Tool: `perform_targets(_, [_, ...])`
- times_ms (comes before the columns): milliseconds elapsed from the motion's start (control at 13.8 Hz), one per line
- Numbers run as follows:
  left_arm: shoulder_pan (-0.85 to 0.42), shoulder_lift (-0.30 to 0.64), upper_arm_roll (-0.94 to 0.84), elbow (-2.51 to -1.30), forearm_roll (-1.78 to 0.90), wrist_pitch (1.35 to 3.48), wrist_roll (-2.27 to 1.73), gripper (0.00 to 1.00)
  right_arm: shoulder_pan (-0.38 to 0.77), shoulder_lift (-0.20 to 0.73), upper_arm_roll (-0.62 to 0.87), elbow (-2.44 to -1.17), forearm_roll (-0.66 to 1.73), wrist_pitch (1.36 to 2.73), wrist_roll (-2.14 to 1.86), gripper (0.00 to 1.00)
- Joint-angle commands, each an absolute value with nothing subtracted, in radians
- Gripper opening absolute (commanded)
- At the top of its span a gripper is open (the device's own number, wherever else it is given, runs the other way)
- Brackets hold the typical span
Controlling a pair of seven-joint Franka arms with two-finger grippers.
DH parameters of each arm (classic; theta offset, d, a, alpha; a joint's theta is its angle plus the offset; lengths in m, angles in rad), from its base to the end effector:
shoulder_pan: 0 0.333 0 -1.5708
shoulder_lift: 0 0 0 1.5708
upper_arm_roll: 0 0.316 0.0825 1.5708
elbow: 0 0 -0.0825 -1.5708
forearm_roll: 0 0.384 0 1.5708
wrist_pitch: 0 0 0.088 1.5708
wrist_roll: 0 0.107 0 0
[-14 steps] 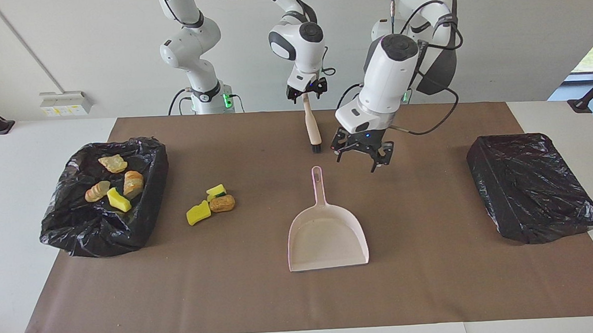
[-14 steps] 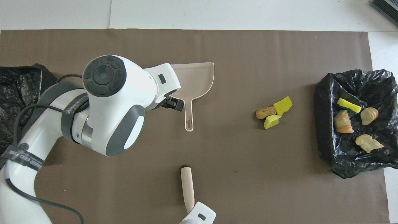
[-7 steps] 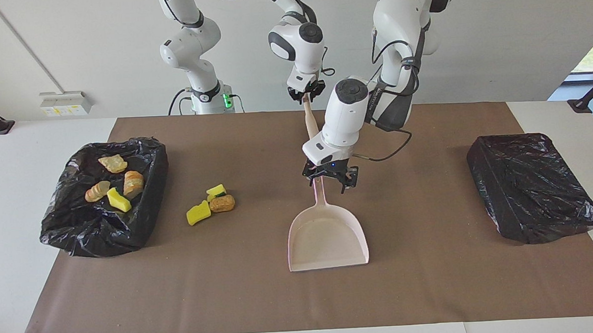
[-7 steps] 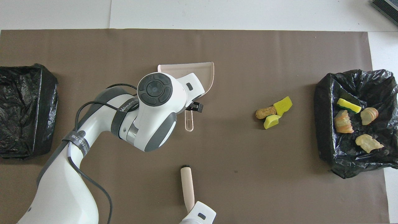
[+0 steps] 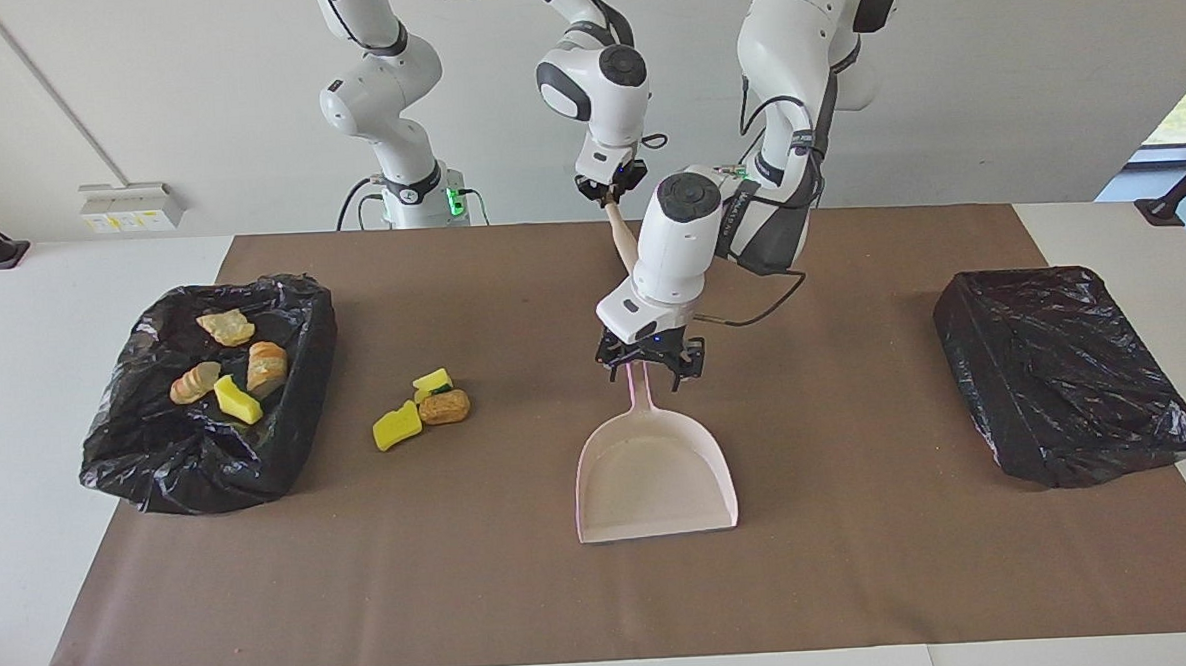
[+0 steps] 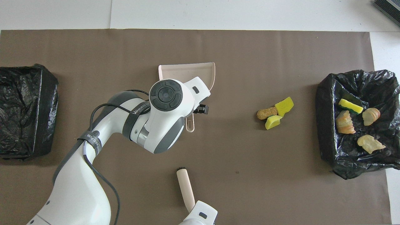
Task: Sweep and dump trash in bin
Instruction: 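Lift the dustpan with the left gripper while the right gripper grasps the brush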
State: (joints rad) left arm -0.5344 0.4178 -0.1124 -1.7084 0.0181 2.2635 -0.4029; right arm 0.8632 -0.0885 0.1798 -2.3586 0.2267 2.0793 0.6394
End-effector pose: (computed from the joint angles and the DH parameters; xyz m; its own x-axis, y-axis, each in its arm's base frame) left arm 0.5438 -0.4002 0.3635 0.9655 -0.2330 0.1165 -0.2432 -0.9665 0.0824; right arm 0.2260 0.4102 0.3494 0.9318 0.2605 -0.2529 0.2675 -0.9635 -0.0069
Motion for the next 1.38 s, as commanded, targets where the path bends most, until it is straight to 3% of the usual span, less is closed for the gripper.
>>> perform_targets(0, [-0.558, 0.430, -0.094, -1.713, 0.095, 2.287, -0.484, 0.88, 0.781, -0.173, 0.175, -2.327, 0.187, 1.938, 0.545, 0.00])
perform_targets(145, [-0.558, 0.430, -0.094, -1.717, 0.109, 2.270, -0.497, 0.75, 0.686, -0.250, 0.175, -2.329, 0.155, 1.834, 0.445, 0.00])
perform_targets(291, [-0.558, 0.429, -0.089, -1.707, 0.117, 2.269, -0.497, 0.52, 0.597, -0.303, 0.175, -2.329, 0.095, 1.748, 0.373, 0.00])
perform_targets(436, [-0.558, 0.426, -0.089, -1.704, 0.207, 2.267, -0.497, 0.19, 0.493, -0.337, 0.175, -2.335, 0.068, 1.714, 0.303, 0.00])
perform_targets(509, [-0.557, 0.428, -0.089, -1.707, 0.219, 2.273, -0.495, 0.13, 0.427, -0.341, 0.175, -2.335, 0.067, 1.713, 0.264, 0.00])
perform_targets(945, [-0.514, 0.361, -0.094, -1.717, 0.235, 2.206, -0.269, 0.08, 0.090, -0.278, 0.179, -2.327, -0.020, 1.842, 0.062, 0.00])
perform_targets(1164, [-0.482, 0.319, -0.094, -1.720, 0.226, 2.088, 0.001, 0.08, -0.069, -0.159, 0.179, -2.235, -0.164, 1.887, -0.030, 0.00])
perform_targets(1309, [-0.463, 0.313, -0.095, -1.735, 0.224, 2.071, 0.115, 0.08, -0.109, -0.088, 0.179, -2.182, -0.236, 1.919, -0.054, 0.00])
